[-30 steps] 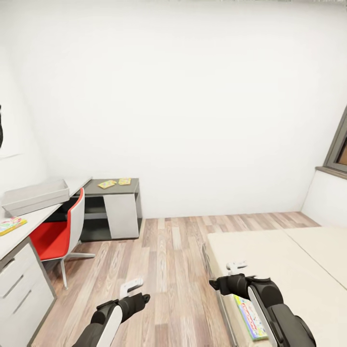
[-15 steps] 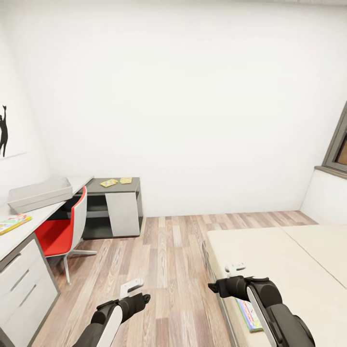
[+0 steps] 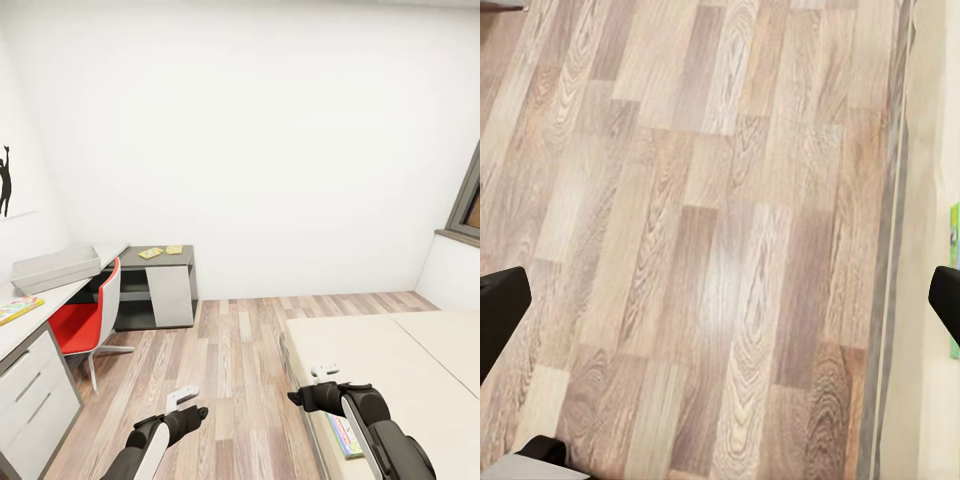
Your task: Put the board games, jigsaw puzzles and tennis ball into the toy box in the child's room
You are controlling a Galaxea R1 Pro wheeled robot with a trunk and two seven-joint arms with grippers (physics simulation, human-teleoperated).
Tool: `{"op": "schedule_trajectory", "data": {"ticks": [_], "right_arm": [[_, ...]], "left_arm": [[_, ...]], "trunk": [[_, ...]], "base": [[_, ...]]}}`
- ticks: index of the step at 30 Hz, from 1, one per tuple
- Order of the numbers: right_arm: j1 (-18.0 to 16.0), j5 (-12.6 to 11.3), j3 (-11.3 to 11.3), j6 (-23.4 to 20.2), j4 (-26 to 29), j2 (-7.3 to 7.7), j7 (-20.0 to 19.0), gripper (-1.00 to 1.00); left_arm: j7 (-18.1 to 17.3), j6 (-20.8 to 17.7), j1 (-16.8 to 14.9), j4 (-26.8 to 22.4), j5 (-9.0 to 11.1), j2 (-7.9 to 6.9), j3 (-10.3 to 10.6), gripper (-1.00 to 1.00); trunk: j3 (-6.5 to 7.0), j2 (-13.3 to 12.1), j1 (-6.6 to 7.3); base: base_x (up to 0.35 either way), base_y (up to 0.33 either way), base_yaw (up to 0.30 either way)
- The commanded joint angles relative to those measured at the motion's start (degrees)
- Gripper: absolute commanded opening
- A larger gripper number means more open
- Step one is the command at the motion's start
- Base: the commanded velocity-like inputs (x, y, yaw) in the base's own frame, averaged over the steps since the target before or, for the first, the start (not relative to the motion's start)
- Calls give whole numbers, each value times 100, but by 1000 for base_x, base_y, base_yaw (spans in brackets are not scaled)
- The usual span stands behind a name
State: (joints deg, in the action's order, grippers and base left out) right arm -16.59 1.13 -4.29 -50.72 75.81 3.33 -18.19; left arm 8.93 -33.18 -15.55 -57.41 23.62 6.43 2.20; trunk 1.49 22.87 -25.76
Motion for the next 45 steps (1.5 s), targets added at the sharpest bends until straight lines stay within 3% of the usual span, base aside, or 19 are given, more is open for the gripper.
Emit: {"op": "schedule_trajectory", "data": {"ticks": [1,29,45], "right_arm": [[-2,13,-7,-23,4,5,-18,100],[4,2,-48,-28,42,41,-50,100],[1,-11,-119,-32,63,58,-52,100]], "left_arm": [[52,-17,-1,-7,60,-1,8,100],[48,-14,-1,-7,58,-9,7,100],[47,-13,-1,-7,56,-10,1,100]], "trunk": [[-3,5,-2],[-3,5,-2],[-3,5,-2]], "base": [[-4,0,0],[-104,0,2],[-13,0,144]]}}
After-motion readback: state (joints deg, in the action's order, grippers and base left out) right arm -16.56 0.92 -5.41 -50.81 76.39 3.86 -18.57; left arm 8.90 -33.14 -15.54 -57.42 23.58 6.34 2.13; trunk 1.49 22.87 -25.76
